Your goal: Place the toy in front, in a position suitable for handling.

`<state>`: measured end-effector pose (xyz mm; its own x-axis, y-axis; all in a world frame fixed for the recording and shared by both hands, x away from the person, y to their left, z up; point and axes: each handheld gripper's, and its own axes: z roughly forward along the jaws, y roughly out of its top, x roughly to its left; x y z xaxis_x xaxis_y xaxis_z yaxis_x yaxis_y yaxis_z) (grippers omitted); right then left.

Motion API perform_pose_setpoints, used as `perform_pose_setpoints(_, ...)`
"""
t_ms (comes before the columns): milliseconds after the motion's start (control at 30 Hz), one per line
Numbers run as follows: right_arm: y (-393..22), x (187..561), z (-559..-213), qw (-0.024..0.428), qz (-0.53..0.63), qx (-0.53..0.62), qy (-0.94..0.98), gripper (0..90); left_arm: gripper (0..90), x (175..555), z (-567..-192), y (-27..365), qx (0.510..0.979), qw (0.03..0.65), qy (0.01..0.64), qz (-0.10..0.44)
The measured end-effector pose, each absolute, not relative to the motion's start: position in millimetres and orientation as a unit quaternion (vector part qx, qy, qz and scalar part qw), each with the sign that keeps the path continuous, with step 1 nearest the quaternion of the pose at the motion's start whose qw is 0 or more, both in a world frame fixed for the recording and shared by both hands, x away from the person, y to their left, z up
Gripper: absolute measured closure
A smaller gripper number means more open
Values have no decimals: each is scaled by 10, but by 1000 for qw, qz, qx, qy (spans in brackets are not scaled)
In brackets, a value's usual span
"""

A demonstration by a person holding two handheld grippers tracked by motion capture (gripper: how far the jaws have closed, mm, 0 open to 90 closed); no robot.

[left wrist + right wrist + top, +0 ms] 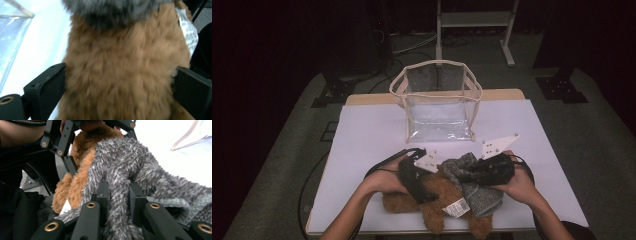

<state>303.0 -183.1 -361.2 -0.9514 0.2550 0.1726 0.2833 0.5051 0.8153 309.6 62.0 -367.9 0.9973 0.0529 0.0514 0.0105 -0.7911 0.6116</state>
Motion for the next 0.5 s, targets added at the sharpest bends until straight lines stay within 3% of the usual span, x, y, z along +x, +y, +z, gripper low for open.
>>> perform_pose_setpoints(100, -1867, 3056, -3637, 21, -479, -159, -863, 737, 81, 3108, -3698, 520, 950, 310, 14, 29)
perform_pose_setpoints(233, -1935, 3100, -3650, 37, -495, -168, -852, 735, 350, 3108, -3663, 588, 941, 337, 20, 15)
perform_pose_setpoints(367, -1955, 3128, -3583, 18, -500, -176, -848, 732, 412, 3165, -3625, 666, 929, 366, 45, 20)
perform_pose_setpoints(500, -1936, 3184, -3508, 5, -495, -176, -851, 730, 419, 3201, -3583, 667, 924, 378, 48, 38)
